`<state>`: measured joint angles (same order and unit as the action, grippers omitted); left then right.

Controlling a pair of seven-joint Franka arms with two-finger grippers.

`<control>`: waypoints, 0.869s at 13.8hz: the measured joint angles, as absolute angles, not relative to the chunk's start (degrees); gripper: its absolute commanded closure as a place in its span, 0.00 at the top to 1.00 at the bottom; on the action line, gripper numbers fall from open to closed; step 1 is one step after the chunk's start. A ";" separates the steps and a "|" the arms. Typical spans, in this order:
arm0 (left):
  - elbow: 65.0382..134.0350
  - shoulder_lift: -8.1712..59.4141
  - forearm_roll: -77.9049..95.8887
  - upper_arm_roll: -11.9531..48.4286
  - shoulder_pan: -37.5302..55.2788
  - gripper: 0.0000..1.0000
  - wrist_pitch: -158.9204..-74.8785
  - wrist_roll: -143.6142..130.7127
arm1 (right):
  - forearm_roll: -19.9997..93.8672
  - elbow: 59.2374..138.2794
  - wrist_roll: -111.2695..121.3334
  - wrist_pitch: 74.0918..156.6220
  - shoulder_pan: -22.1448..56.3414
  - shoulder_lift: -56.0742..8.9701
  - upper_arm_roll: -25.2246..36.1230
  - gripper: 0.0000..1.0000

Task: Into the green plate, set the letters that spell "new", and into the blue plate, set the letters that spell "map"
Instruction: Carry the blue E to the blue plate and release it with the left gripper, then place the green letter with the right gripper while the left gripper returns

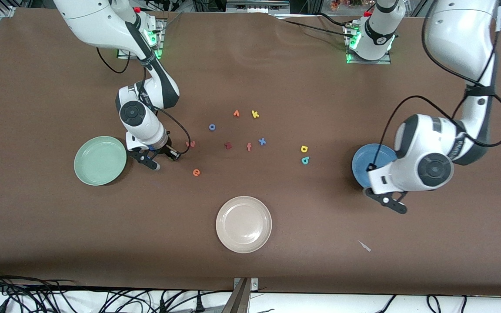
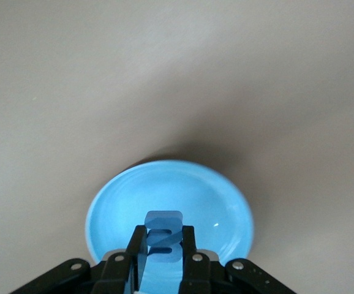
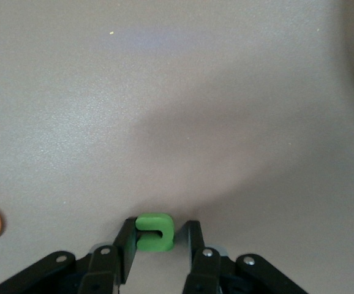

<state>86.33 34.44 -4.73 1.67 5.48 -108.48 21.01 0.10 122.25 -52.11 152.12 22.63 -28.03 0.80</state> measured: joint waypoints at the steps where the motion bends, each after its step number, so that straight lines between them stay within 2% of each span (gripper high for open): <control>1: 86.79 34.56 -4.73 1.67 4.05 0.02 -108.49 22.62 | 0.11 122.25 -52.08 151.96 22.59 -27.97 0.81 0.29; 7: 87.76 38.31 -4.73 2.46 0.88 0.03 -109.03 25.27 | 0.12 121.77 -51.82 150.67 22.54 -27.96 0.80 0.22; 10: 91.84 39.33 -4.73 3.29 2.05 0.07 -112.67 25.01 | 0.12 115.15 -51.32 138.54 22.57 -28.10 0.72 0.18; 11: 92.86 39.33 -4.73 3.30 2.21 0.22 -113.58 25.00 | 0.13 113.32 -50.20 135.94 22.53 -28.07 0.77 0.17; 12: 93.59 39.33 -4.73 3.30 2.23 0.57 -114.25 25.00 | 0.17 111.98 -48.00 133.75 22.39 -28.01 0.90 0.16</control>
